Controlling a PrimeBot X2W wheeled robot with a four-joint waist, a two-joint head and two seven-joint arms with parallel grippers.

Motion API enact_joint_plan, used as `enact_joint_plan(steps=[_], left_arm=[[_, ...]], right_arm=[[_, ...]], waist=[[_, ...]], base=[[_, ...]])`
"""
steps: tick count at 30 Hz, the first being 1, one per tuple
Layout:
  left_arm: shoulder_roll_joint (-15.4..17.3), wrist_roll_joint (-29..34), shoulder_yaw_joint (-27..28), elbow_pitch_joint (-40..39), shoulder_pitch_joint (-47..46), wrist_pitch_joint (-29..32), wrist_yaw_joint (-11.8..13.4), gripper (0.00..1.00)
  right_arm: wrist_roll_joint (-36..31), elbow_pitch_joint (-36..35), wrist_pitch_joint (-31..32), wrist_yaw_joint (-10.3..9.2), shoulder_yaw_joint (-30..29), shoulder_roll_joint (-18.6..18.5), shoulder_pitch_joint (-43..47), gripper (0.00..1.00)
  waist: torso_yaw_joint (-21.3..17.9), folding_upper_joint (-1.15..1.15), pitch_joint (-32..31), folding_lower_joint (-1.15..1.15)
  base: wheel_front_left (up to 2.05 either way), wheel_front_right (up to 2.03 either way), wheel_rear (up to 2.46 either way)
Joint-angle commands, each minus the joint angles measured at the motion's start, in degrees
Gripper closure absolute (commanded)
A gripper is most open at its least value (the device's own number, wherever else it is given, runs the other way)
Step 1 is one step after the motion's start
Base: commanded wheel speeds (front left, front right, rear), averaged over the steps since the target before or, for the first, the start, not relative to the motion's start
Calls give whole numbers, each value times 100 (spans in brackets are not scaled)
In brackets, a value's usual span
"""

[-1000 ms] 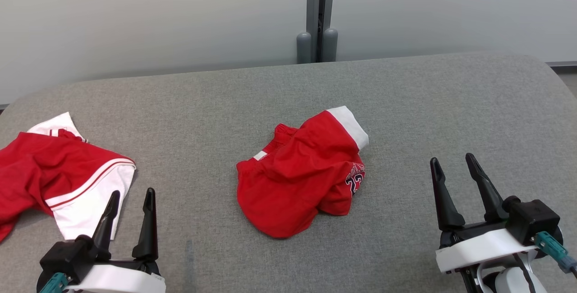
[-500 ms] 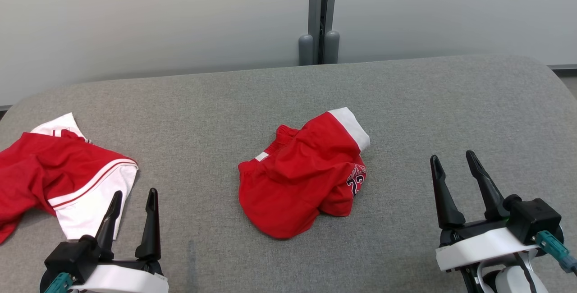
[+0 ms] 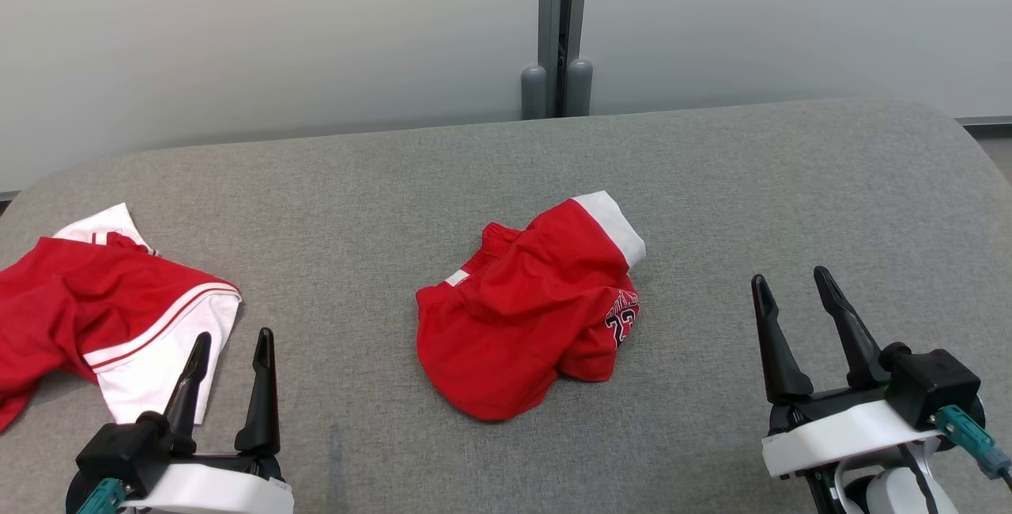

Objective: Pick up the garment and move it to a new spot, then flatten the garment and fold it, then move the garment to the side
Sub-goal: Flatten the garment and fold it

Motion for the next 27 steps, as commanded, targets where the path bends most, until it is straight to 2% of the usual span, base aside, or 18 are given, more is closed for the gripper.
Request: enact_joint_plan(steps=[1, 27], left_arm=[[-8, 48, 34, -35, -63, -12, -19, 0], [7, 23, 2, 1, -145, -12, -27, 0]], right_arm=[[28, 15, -28, 3, -6, -36, -21, 0], [46, 36, -28, 3, 76, -37, -77, 0]], waist=[[-11, 0, -8, 0], [-12, 0, 29, 0]], base=[[0, 0, 0], [0, 0, 0]])
